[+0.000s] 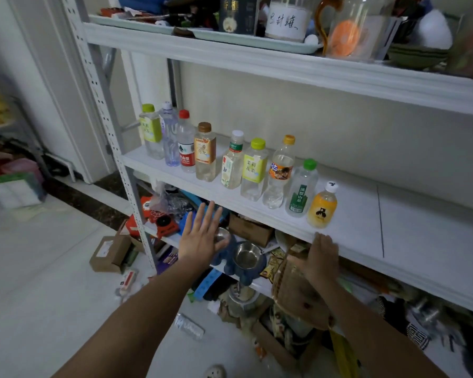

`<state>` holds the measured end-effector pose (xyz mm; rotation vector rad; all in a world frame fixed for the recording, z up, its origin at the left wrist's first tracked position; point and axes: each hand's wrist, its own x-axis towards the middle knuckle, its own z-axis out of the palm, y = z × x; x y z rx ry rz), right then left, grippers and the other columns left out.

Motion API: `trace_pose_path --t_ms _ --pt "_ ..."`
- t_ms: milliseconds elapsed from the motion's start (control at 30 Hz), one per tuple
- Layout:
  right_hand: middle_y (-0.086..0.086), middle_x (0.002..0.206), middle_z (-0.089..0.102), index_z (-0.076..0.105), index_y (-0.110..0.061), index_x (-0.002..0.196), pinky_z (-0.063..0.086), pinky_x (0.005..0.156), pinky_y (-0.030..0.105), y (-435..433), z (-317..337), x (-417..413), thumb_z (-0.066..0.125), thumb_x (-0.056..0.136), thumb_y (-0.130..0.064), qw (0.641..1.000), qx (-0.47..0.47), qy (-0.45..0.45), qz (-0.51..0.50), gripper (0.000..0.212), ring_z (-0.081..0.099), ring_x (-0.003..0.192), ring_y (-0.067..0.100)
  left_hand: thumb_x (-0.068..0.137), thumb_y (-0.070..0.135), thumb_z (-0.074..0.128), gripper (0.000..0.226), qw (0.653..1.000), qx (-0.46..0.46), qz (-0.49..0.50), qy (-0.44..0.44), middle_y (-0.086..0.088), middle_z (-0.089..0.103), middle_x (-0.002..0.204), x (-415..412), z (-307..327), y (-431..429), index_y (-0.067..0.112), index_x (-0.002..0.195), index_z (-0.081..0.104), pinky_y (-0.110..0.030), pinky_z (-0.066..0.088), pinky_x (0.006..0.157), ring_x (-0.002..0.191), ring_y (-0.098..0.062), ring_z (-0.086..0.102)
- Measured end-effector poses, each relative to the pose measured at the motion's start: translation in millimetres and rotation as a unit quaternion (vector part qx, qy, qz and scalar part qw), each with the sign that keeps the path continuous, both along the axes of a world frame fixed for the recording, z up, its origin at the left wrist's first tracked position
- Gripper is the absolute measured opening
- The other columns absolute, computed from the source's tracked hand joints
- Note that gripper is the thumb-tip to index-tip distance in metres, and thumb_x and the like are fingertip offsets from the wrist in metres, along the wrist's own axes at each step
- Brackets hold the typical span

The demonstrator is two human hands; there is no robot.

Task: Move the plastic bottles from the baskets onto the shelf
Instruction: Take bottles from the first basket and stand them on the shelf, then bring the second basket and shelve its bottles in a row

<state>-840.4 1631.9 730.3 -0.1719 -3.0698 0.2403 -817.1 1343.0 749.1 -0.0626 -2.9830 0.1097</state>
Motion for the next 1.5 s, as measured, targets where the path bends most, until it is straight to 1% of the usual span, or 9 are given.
trace_pose_path --t_ms 100,200,367,600,767,1033,1200,1400,1500 --pt "0.013 0.155 0.024 0.021 -0.008 0.149 0.003 0.118 0.043 -32.2 7.0 3.3 0.061 0.077 -0.064 0.994 0.025 0.025 0.103 0.100 0.016 0.144 0.028 0.093 0.068 0.017 0.082 0.999 -0.005 0.045 -0.007 -0.001 -0.033 0.153 35.3 -3.1 -24.5 0.024 0.147 -0.025 -0.042 -0.023 0.112 0.141 -0.023 -0.030" --pt "0.008 0.159 0.012 0.010 -0.012 0.152 0.001 0.119 0.043 -79.8 14.1 2.7 0.056 0.074 -0.072 0.973 0.070 0.019 0.218 0.109 0.006 0.147 0.025 0.090 0.070 0.025 0.085 0.996 0.006 0.094 0.000 0.000 -0.027 0.153 71.4 -2.1 -61.0 0.026 0.145 -0.023 -0.039 -0.034 0.104 0.138 -0.023 -0.031" --pt "0.008 0.158 -0.018 -0.016 -0.011 0.150 -0.007 0.118 0.042 -196.2 29.5 11.9 0.051 0.072 -0.078 0.918 0.098 -0.017 0.385 0.123 -0.016 0.146 0.023 0.088 0.071 0.032 0.094 0.977 0.003 0.212 -0.021 -0.001 -0.033 0.150 125.9 7.1 -136.9 0.024 0.143 -0.027 -0.044 -0.021 0.110 0.139 -0.023 -0.030" --pt "0.009 0.156 -0.025 -0.018 -0.010 0.149 -0.010 0.118 0.042 -390.7 43.8 51.6 0.057 0.070 -0.076 0.816 0.088 -0.010 0.571 0.128 -0.022 0.144 0.023 0.090 0.070 0.028 0.092 0.929 0.018 0.368 -0.036 -0.003 -0.033 0.153 212.2 11.0 -256.1 0.023 0.148 -0.026 -0.047 -0.016 0.115 0.141 -0.024 -0.030" --pt "0.006 0.157 -0.025 -0.018 -0.012 0.150 -0.013 0.116 0.039 -543.1 56.2 95.1 0.060 0.072 -0.072 0.753 0.071 -0.012 0.654 0.125 -0.024 0.143 0.018 0.091 0.069 0.022 0.089 0.879 0.023 0.476 -0.033 -0.003 -0.033 0.153 277.1 13.1 -364.2 0.021 0.147 -0.028 -0.047 -0.015 0.116 0.141 -0.024 -0.031" --pt "0.007 0.157 -0.022 -0.016 -0.011 0.150 -0.014 0.114 0.038 -754.0 73.6 196.0 0.061 0.073 -0.070 0.655 0.064 0.025 0.752 0.124 -0.020 0.145 0.020 0.092 0.068 0.022 0.088 0.789 0.011 0.613 -0.021 -0.002 -0.038 0.147 390.9 26.3 -508.9 0.019 0.140 -0.034 -0.046 -0.014 0.116 0.144 -0.025 -0.026" --pt "0.005 0.157 -0.025 -0.019 -0.013 0.149 -0.017 0.112 0.036 -840.2 68.8 253.1 0.064 0.072 -0.068 0.583 0.056 0.024 0.810 0.126 -0.023 0.144 0.019 0.092 0.068 0.025 0.089 0.739 0.037 0.672 -0.025 0.000 -0.039 0.147 443.9 15.6 -556.6 0.021 0.138 -0.034 -0.045 -0.016 0.115 0.144 -0.023 -0.026" --pt "0.006 0.156 -0.027 -0.021 -0.010 0.148 -0.014 0.116 0.040 -932.6 57.7 295.3 0.061 0.073 -0.069 0.502 0.083 0.034 0.860 0.126 -0.025 0.143 0.020 0.091 0.069 0.025 0.090 0.671 0.046 0.739 -0.042 -0.001 -0.042 0.142 486.8 -0.1 -608.6 0.021 0.137 -0.036 -0.045 -0.019 0.113 0.143 -0.023 -0.027" --pt "0.006 0.156 -0.026 -0.020 -0.010 0.148 -0.015 0.117 0.040 -982.6 51.0 306.2 0.061 0.073 -0.069 0.463 0.084 0.032 0.882 0.126 -0.025 0.143 0.019 0.091 0.069 0.025 0.090 0.639 0.048 0.767 -0.044 -0.003 -0.041 0.144 501.0 -9.0 -640.2 0.020 0.137 -0.036 -0.045 -0.027 0.109 0.137 -0.021 -0.036"
